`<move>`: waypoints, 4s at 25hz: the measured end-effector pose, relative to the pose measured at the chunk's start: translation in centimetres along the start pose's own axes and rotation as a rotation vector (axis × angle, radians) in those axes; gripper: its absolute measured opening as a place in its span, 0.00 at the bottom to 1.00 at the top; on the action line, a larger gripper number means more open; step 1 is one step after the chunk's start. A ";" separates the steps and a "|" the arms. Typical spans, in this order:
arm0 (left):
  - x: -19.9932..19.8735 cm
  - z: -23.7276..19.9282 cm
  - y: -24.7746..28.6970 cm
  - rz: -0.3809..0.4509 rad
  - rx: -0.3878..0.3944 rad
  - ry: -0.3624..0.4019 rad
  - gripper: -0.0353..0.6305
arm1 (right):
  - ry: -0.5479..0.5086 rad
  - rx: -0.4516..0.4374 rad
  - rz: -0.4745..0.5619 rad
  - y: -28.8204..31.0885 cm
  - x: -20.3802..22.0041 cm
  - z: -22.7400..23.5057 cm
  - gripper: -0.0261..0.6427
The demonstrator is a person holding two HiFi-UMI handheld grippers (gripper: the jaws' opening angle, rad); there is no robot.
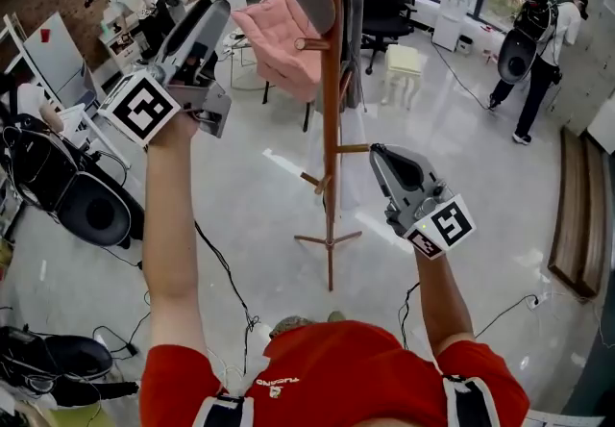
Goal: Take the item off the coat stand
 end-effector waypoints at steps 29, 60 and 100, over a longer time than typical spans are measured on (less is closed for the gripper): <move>-11.4 -5.5 12.7 0.095 0.003 -0.027 0.15 | 0.004 0.221 -0.084 -1.8 4.8 4.8 0.07; -0.8 -5.4 -8.6 0.163 -0.164 -0.019 0.15 | 0.011 0.068 0.011 2.9 2.3 -2.3 0.07; 17.3 1.4 -15.6 -0.016 -0.126 -0.021 0.15 | -0.017 0.132 -0.016 0.8 0.6 -3.5 0.07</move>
Point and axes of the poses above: the fingertips, and each gripper's own axes: y forward along the fingers, z to its right, x out of its underside, the point moved 1 cm from there along -y, backward along the fingers, and after that the axes turned 15 degrees about -y, right-handed, at the moved point
